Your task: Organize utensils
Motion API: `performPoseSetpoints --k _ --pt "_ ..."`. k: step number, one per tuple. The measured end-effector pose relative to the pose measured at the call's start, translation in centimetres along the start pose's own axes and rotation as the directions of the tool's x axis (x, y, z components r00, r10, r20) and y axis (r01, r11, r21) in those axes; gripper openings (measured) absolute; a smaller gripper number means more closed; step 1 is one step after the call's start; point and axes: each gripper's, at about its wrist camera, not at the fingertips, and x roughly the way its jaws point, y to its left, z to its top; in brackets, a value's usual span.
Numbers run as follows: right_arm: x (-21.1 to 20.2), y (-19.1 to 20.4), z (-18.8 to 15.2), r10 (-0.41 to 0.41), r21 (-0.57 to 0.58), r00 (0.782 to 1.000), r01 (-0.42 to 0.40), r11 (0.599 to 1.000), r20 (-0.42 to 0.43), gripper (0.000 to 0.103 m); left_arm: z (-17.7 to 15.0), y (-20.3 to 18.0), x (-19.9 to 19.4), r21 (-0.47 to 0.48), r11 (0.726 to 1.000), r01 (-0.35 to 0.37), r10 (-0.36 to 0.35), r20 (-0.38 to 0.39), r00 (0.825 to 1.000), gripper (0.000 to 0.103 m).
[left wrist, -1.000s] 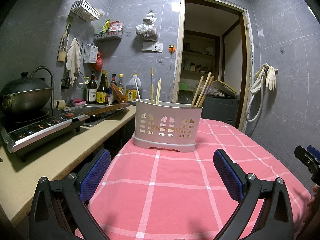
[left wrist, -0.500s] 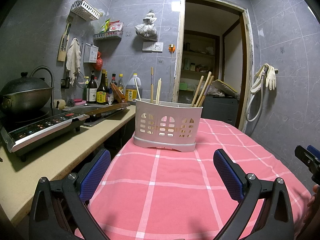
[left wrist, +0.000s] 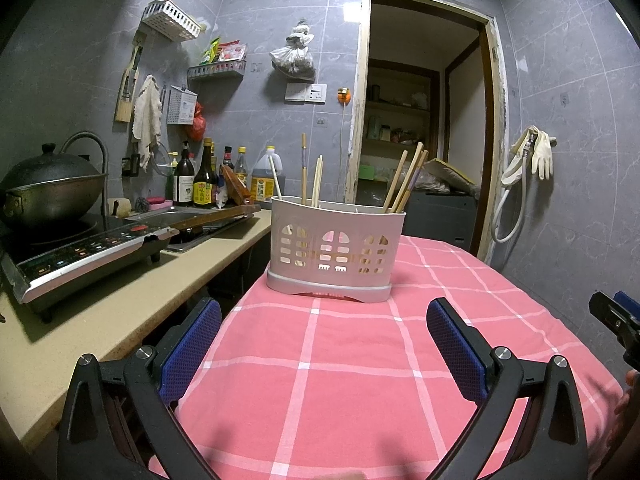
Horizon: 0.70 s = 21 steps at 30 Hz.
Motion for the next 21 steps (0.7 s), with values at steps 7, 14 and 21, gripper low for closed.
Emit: performPoseSetpoints --k 7,14,21 --pt "-0.01 -0.02 -0.01 0.001 0.001 1.0 -0.001 1.0 0.0 0.103 -0.27 -0.18 -0.03 0.0 1.0 -0.006 0.006 0.008 1.0 0.101" --pt "-0.03 0.02 -0.03 0.0 0.002 1.0 0.0 1.0 -0.001 0.103 -0.34 -0.03 -0.04 0.005 1.0 -0.006 0.006 0.005 1.0 0.101" --pt "-0.11 0.03 -0.08 0.0 0.003 1.0 0.0 1.0 -0.002 0.103 -0.38 -0.17 -0.04 0.005 1.0 -0.006 0.006 0.004 1.0 0.101"
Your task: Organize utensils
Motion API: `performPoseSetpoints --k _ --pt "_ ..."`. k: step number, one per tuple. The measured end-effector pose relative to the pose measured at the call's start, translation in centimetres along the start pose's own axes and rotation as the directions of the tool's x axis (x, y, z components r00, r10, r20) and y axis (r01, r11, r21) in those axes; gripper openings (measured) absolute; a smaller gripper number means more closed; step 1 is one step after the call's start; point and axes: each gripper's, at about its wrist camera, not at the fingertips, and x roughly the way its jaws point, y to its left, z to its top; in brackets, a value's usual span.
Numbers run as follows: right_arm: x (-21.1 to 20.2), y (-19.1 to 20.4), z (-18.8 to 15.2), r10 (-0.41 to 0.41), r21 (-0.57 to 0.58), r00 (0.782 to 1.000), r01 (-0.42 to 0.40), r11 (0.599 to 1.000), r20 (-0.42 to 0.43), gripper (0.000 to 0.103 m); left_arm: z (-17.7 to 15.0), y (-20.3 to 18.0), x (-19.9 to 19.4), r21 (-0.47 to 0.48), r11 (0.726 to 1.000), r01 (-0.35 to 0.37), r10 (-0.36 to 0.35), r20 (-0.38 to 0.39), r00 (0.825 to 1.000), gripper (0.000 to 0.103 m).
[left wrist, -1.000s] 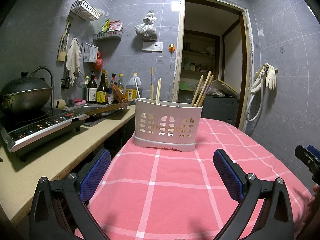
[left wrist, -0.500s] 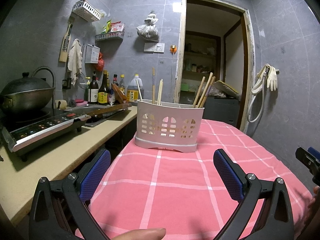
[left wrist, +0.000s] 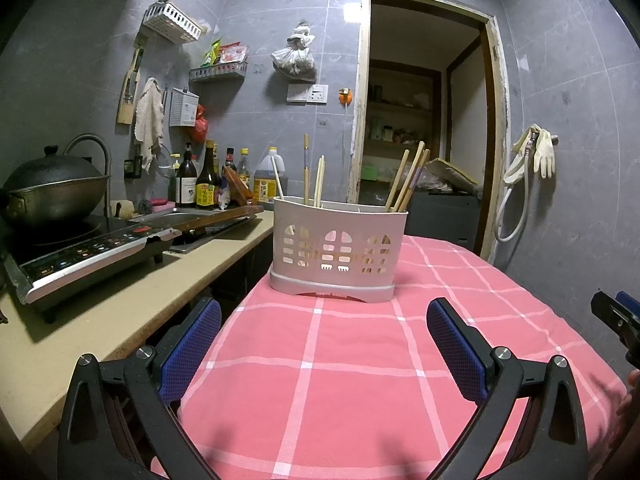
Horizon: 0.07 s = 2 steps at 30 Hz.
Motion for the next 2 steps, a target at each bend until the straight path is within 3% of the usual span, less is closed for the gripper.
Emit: performPoseSetpoints --k 2 --pt "0.07 0.01 0.05 0.0 0.0 1.0 0.0 1.0 0.0 0.103 0.0 -0.06 0.0 0.0 1.0 -0.002 0.002 0.0 1.0 0.101"
